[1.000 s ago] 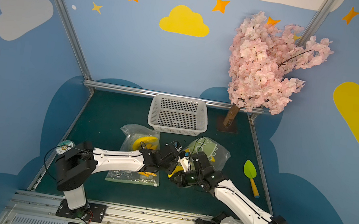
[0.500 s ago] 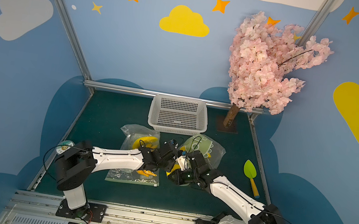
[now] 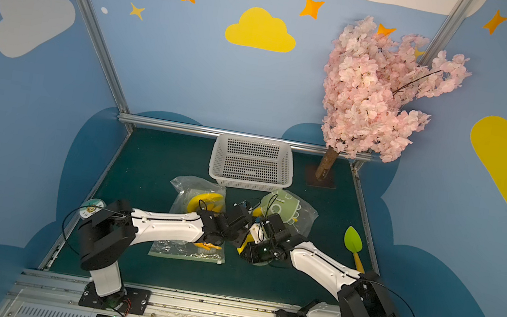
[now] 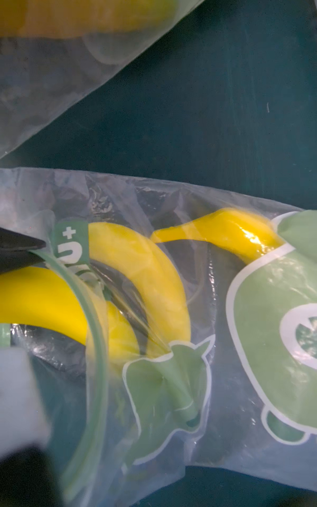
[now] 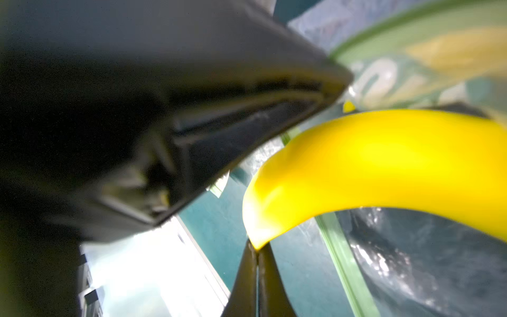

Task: Open the zip-top bag and take out the banana
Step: Pick up the banana from the zipper food storage bag.

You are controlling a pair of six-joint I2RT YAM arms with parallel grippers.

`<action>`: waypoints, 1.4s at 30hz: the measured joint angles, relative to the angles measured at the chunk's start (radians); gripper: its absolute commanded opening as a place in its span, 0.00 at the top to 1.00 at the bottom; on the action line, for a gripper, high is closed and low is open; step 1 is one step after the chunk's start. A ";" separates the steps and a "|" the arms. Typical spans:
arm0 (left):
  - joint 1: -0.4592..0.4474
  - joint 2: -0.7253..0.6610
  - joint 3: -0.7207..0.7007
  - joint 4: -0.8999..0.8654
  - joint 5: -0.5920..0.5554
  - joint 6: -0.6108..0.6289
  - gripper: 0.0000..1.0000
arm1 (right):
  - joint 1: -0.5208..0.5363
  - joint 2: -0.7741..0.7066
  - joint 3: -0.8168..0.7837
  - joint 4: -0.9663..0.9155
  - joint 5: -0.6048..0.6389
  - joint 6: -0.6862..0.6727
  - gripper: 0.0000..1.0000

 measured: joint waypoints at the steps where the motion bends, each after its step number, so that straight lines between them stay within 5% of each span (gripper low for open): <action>1: 0.000 0.003 0.000 -0.005 0.003 0.000 0.97 | 0.000 -0.002 -0.003 -0.008 0.000 -0.003 0.75; 7: 0.003 0.013 0.004 0.000 0.014 -0.011 0.97 | 0.010 -0.050 -0.010 -0.091 0.034 0.000 0.48; 9: 0.004 0.013 0.007 0.006 0.016 -0.014 0.97 | 0.015 -0.119 -0.011 -0.129 0.068 0.026 0.47; 12: 0.005 0.015 0.012 0.011 0.023 -0.014 0.97 | 0.029 -0.245 -0.017 -0.149 0.105 0.079 0.33; 19: 0.007 0.041 0.040 0.010 0.047 -0.014 0.97 | 0.106 -0.371 -0.100 -0.143 0.188 0.196 0.33; 34: 0.008 0.056 0.055 0.015 0.077 -0.006 0.97 | 0.183 -0.051 0.037 -0.219 0.475 0.297 0.35; 42: 0.014 0.056 0.037 0.025 0.096 -0.001 0.97 | 0.177 0.095 0.110 -0.241 0.518 0.286 0.56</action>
